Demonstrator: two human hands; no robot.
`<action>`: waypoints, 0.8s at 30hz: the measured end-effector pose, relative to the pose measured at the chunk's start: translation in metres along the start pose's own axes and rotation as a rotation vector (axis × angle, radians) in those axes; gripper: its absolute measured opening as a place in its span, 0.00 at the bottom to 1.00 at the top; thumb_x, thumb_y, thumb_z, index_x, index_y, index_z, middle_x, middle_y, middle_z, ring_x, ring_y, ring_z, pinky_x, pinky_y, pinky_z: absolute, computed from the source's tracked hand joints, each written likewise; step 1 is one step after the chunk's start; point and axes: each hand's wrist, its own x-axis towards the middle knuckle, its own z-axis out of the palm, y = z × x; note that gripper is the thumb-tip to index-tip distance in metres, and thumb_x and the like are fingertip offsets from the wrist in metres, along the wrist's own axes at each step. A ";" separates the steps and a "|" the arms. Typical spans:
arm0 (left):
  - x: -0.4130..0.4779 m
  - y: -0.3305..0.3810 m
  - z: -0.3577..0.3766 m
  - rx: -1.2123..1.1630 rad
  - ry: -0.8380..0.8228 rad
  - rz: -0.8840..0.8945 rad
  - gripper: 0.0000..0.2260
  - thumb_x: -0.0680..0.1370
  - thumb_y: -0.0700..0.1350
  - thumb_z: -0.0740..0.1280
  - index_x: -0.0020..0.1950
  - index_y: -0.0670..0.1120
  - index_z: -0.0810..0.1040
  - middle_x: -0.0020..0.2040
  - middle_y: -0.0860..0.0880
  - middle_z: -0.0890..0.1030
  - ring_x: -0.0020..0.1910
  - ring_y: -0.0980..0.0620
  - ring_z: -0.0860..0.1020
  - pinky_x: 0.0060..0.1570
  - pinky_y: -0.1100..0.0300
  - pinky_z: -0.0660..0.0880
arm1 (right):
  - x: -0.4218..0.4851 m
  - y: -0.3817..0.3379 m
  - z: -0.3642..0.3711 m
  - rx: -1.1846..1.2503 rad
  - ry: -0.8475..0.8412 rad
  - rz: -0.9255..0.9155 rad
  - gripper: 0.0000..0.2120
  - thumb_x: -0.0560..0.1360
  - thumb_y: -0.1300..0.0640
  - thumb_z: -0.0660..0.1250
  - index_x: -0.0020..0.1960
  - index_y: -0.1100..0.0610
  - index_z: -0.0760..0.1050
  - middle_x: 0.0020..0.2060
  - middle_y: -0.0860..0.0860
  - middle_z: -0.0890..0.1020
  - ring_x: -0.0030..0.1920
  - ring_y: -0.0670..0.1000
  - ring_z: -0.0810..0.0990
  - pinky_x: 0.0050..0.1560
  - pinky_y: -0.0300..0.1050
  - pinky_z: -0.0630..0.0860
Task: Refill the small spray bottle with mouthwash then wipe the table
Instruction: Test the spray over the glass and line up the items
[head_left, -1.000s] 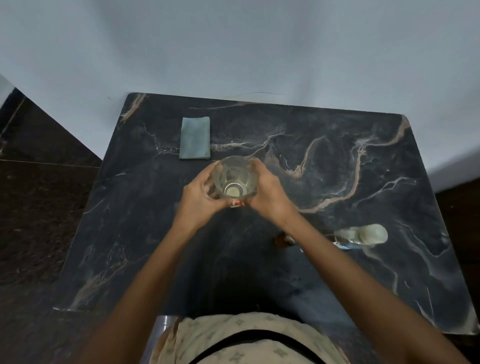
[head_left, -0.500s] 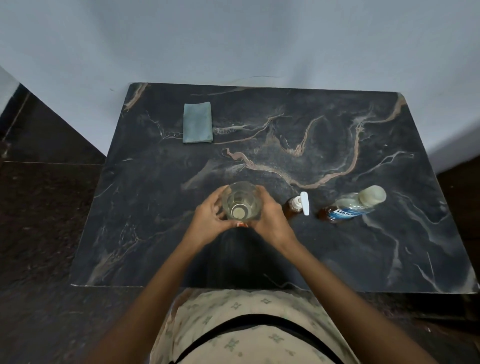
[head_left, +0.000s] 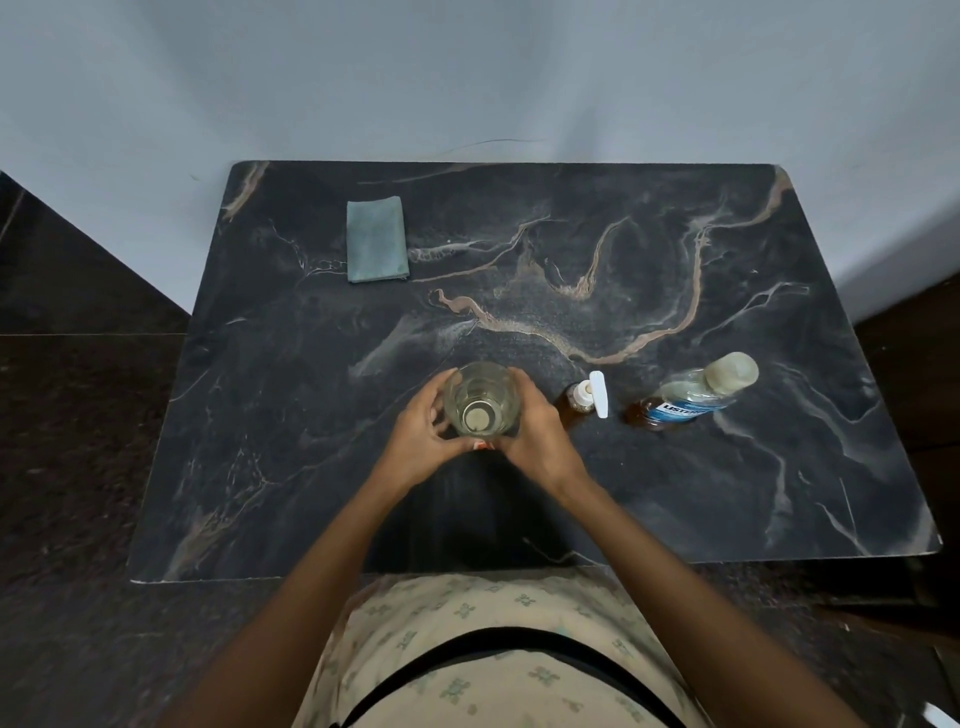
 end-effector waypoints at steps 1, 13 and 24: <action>0.000 0.000 0.000 0.014 -0.007 0.007 0.36 0.62 0.28 0.73 0.62 0.52 0.64 0.59 0.56 0.71 0.60 0.58 0.72 0.61 0.64 0.70 | 0.000 0.001 0.000 -0.014 -0.006 0.011 0.32 0.64 0.66 0.75 0.64 0.60 0.64 0.58 0.56 0.75 0.58 0.49 0.75 0.59 0.39 0.73; 0.001 -0.001 0.005 0.118 -0.009 -0.005 0.44 0.61 0.36 0.78 0.71 0.47 0.57 0.70 0.46 0.64 0.68 0.51 0.66 0.69 0.53 0.64 | -0.023 0.005 -0.022 -0.012 -0.168 0.114 0.34 0.70 0.71 0.68 0.71 0.59 0.58 0.66 0.54 0.70 0.63 0.43 0.66 0.64 0.36 0.64; -0.002 -0.002 0.015 0.095 0.071 0.005 0.48 0.53 0.52 0.77 0.68 0.54 0.58 0.67 0.49 0.67 0.66 0.52 0.68 0.68 0.52 0.65 | -0.051 0.036 -0.069 -0.160 -0.081 0.255 0.19 0.72 0.68 0.67 0.62 0.66 0.71 0.58 0.60 0.78 0.58 0.54 0.77 0.56 0.35 0.70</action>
